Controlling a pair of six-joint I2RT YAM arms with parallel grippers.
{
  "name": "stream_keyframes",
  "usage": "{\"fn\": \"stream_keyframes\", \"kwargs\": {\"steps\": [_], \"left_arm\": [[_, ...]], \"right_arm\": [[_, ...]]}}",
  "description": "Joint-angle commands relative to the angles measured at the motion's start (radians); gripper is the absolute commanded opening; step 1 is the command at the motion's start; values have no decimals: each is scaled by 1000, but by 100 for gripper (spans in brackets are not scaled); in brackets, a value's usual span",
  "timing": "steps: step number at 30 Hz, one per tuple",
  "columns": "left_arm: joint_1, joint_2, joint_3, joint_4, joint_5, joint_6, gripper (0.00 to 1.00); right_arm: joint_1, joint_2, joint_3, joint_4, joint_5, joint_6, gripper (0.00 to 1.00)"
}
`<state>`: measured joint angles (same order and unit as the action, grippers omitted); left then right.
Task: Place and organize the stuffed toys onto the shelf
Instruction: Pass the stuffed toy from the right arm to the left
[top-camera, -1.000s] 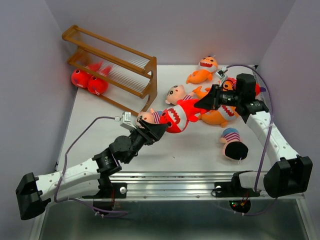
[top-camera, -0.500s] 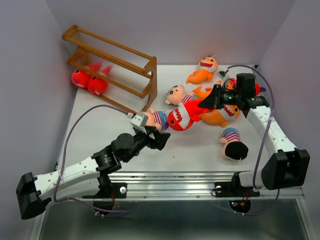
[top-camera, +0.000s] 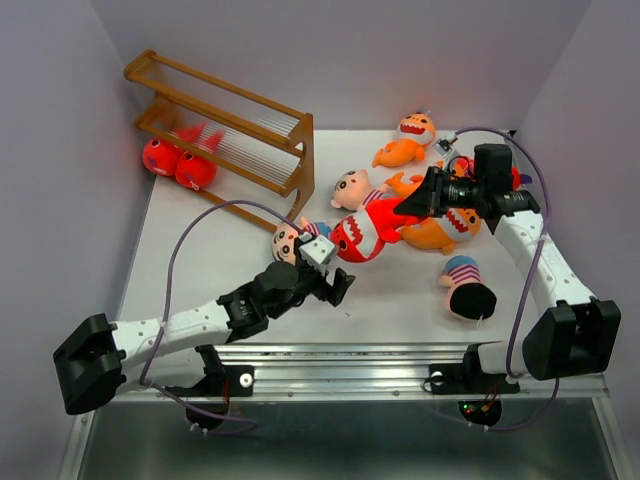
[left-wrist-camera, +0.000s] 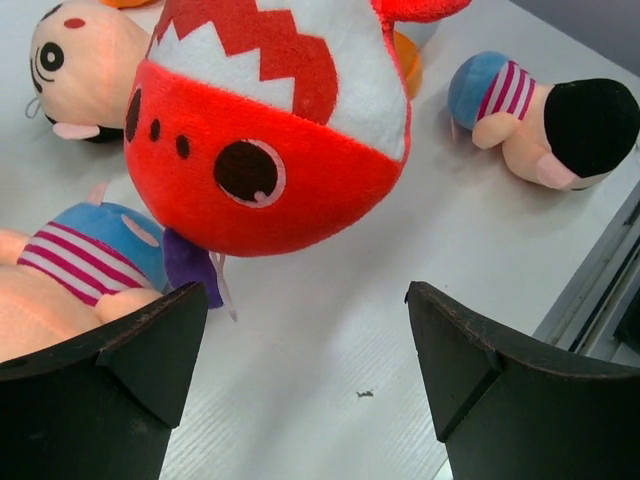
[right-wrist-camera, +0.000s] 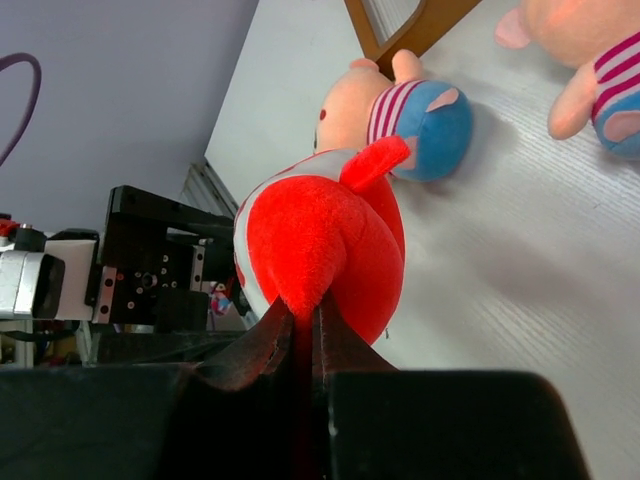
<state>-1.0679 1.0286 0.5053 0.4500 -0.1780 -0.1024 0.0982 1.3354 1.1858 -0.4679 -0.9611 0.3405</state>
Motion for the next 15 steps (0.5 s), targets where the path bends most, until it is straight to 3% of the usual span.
{"fn": "stream_keyframes", "kwargs": {"steps": [1, 10, 15], "left_arm": [[-6, 30, 29, 148, -38, 133, 92], [2, 65, 30, 248, -45, 182, 91], [5, 31, 9, 317, 20, 175, 80]], "right_arm": [[1, -24, 55, 11, -93, 29, 1], [1, -21, 63, 9, -192, 40, 0], [1, -18, 44, 9, -203, 26, 1]]}}
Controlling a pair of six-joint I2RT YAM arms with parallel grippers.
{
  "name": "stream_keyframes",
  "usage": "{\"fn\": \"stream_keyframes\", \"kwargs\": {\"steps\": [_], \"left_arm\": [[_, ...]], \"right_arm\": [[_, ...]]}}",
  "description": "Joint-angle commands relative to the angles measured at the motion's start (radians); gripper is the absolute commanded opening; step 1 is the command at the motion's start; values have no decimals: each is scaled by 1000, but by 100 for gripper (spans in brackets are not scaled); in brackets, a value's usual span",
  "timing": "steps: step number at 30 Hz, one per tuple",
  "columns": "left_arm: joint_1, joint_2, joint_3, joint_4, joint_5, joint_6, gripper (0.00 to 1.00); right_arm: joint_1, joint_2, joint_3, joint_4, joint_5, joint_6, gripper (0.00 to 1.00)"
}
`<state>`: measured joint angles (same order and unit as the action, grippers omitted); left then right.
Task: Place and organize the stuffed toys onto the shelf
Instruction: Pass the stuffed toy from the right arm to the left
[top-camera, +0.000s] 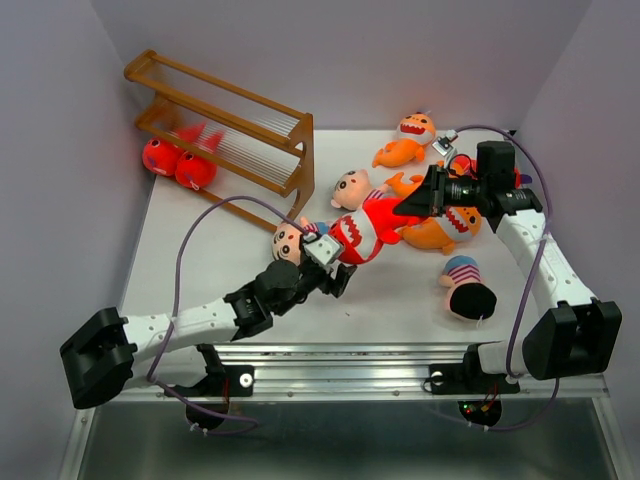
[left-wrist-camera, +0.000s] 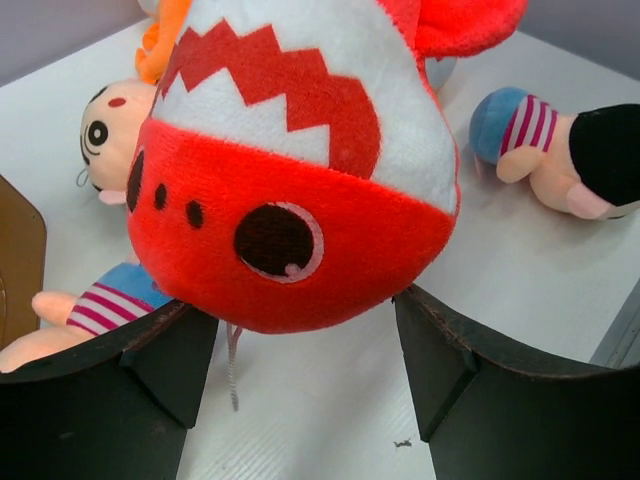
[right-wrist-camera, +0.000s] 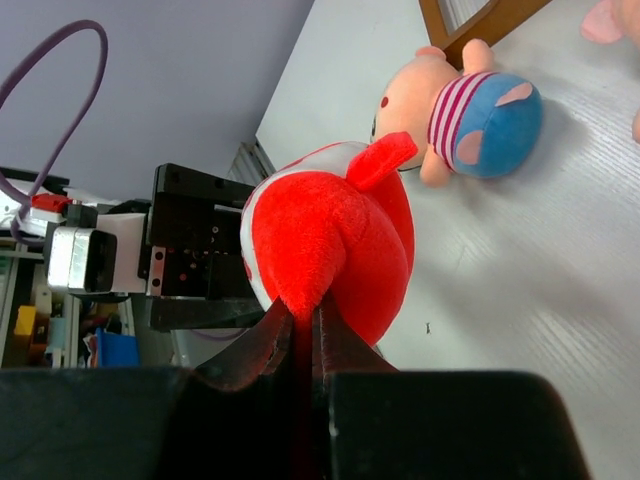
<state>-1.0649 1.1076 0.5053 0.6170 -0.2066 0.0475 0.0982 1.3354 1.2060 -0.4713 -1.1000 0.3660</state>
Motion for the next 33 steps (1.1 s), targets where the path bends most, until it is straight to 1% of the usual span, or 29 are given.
{"fn": "stream_keyframes", "kwargs": {"steps": [1, 2, 3, 5, 6, 8, 9, 11, 12, 13, 14, 15, 17, 18, 19, 21, 22, 23, 24, 25, 27, 28, 30, 32, 33], "left_arm": [[2, -66, 4, 161, 61, 22, 77], [2, -74, -7, 182, 85, 18, 75], [2, -83, -13, 193, 94, 14, 68], [2, -101, -24, 207, 107, 11, 60], [3, -106, -27, 208, 110, 9, 50], [3, -121, -36, 217, 110, 2, 40], [3, -127, -37, 220, 108, -3, 32], [5, -134, -42, 221, 110, -5, 23], [5, -138, -44, 221, 113, -9, 13], [5, -140, -44, 221, 115, -12, 6], [5, -143, -44, 221, 116, -15, 2], [5, -146, -44, 221, 118, -20, 0], [5, -160, -45, 221, 122, -37, 0], [5, -166, -47, 217, 124, -41, 0], [5, -170, -45, 213, 124, -41, 0], [6, -193, -48, 184, 128, -89, 0], [5, -212, -45, 143, 118, -107, 0], [6, -221, -44, 116, 116, -116, 0], [6, -233, -40, 87, 115, -123, 0], [8, -259, -37, 29, 108, -129, 0], [8, -287, -36, -29, 98, -150, 0], [9, -302, -36, -54, 96, -164, 0], [11, -348, -40, -118, 98, -176, 0], [14, -383, -42, -175, 82, -210, 0], [16, -391, -39, -198, 75, -225, 0]], "right_arm": [[1, -16, 21, 13, -67, -2, 0], [1, -16, 18, 13, -69, -4, 1], [1, -15, 17, 14, -70, -6, 1], [1, -12, 15, 14, -73, -7, 1], [1, -12, 17, 14, -74, -6, 1], [1, -12, 15, 14, -74, -7, 1], [1, -12, 10, 14, -74, -9, 1], [1, -13, 9, 14, -69, -12, 1], [1, -18, 4, 14, -60, -15, 0], [1, -18, 3, 14, -55, -16, 1], [1, -21, 0, 14, -52, -16, 1], [1, -22, -2, 14, -49, -18, 1], [1, -27, -6, 13, -32, -22, 1], [1, -30, -6, 13, -26, -24, 5], [1, -31, -8, 13, -20, -27, 18], [1, -38, -10, 8, -9, -45, 27], [1, -39, -6, 2, -8, -61, 43], [1, -39, -5, 0, -8, -70, 43], [1, -38, -3, -4, -8, -81, 55], [-8, -41, 0, -7, -8, -100, 61], [-8, -41, 7, -12, -3, -111, 72], [-18, -41, 15, -13, -6, -114, 79], [-18, -36, 23, -13, -23, -119, 82], [-29, -32, 38, -12, -31, -122, 87], [-29, -31, 44, -12, -32, -125, 93]]}}
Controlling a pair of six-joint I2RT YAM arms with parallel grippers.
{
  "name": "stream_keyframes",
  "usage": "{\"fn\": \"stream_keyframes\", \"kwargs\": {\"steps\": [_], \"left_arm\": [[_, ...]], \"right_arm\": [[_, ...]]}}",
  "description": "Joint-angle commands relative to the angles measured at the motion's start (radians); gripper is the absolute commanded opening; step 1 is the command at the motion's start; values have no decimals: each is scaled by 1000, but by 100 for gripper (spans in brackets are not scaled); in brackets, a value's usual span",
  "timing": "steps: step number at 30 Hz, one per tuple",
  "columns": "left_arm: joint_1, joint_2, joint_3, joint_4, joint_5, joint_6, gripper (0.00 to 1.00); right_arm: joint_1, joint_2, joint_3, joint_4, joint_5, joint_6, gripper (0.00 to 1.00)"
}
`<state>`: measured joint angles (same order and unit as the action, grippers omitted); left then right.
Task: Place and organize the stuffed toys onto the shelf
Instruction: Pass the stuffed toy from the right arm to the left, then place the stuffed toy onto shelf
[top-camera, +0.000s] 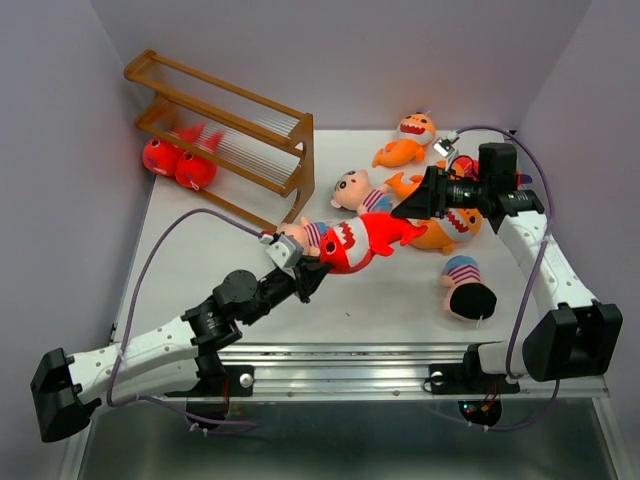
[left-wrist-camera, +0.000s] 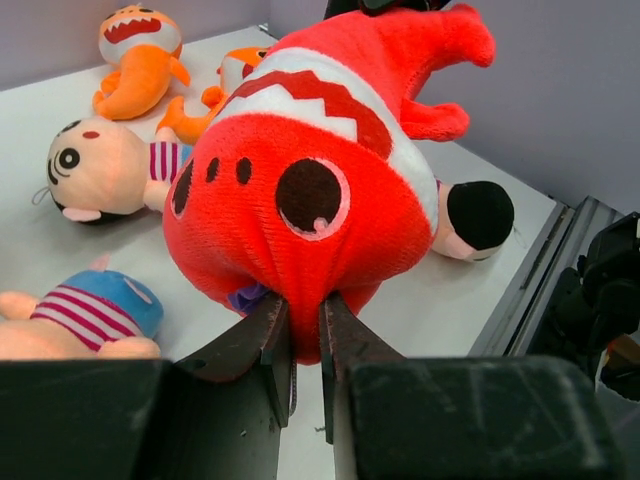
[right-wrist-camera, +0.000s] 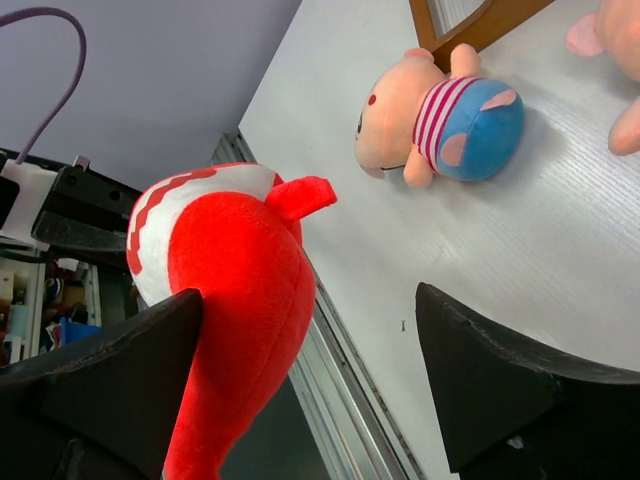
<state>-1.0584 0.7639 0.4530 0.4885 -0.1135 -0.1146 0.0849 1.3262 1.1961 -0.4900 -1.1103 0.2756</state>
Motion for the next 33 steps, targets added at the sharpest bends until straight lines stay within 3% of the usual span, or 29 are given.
{"fn": "stream_keyframes", "kwargs": {"steps": [1, 6, 11, 18, 25, 33], "left_arm": [[11, -61, 18, -112, -31, -89, 0], [43, -55, 67, -250, -98, -168, 0], [190, -32, 142, -362, -29, -214, 0], [354, -104, 216, -487, 29, -255, 0], [425, -164, 279, -677, -54, -244, 0], [451, -229, 271, -797, -241, -322, 0]], "right_arm": [[-30, -21, 69, 5, -31, -44, 100], [-128, -25, 134, -4, -89, -98, 100], [-234, -30, 143, -12, -114, -183, 100], [-252, -70, -76, -15, -39, -337, 100], [-252, -76, -243, -12, 6, -452, 100], [-283, -137, -328, -19, -89, -569, 100]]}}
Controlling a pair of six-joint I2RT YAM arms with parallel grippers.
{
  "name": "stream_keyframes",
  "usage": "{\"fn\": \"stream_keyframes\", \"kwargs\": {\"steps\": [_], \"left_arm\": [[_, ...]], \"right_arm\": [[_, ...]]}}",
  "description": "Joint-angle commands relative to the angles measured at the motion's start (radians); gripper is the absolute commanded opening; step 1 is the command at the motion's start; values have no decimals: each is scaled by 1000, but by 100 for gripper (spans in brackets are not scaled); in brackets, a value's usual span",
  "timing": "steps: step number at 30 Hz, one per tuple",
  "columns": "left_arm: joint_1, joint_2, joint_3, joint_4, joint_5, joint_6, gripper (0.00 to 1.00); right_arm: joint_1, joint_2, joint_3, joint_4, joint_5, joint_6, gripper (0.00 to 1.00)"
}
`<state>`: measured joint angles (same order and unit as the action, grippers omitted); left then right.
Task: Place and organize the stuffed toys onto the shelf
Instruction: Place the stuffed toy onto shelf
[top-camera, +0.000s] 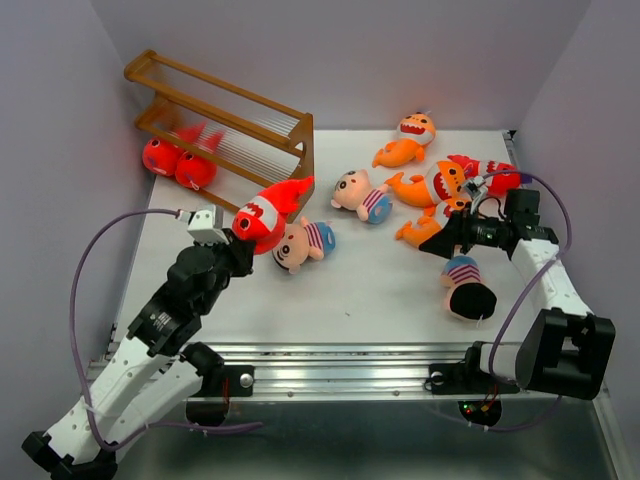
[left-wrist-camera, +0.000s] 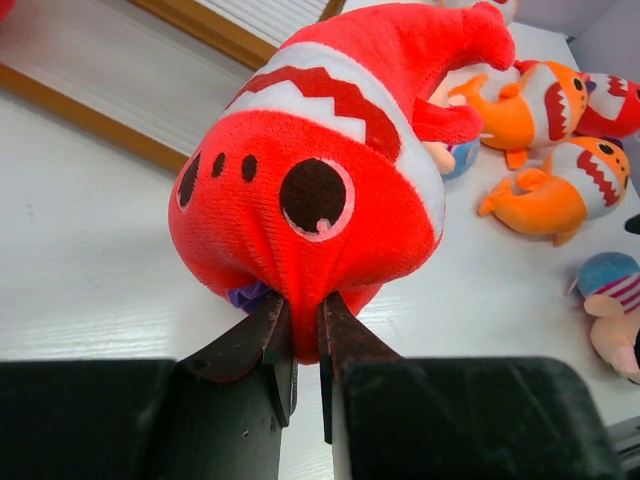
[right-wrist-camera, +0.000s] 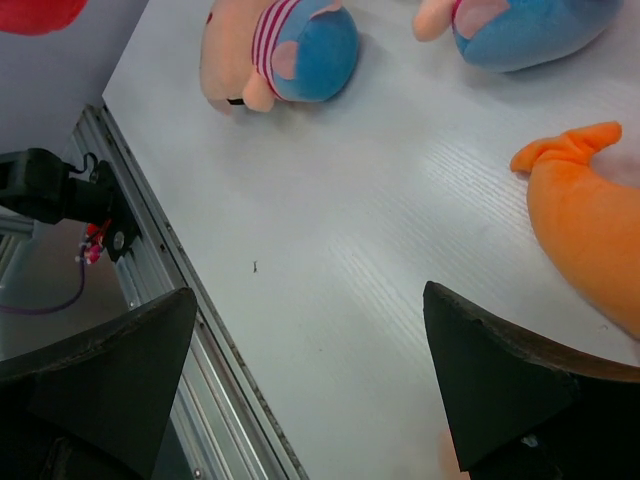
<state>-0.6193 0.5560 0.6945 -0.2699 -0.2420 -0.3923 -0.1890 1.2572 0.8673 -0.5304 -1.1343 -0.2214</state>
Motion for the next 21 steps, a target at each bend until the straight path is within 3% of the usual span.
{"fn": "stream_keyframes", "kwargs": {"steps": [1, 13, 21], "left_arm": [[15, -16, 25, -57, -138, -60, 0], [75, 7, -61, -45, -177, -140, 0], [285, 104, -110, 104, 27, -92, 0]], "right_arm": [[-9, -82, -1, 20, -59, -75, 100], [-9, -96, 7, 18, -15, -67, 100], [-9, -113, 4, 18, 4, -70, 100]]}}
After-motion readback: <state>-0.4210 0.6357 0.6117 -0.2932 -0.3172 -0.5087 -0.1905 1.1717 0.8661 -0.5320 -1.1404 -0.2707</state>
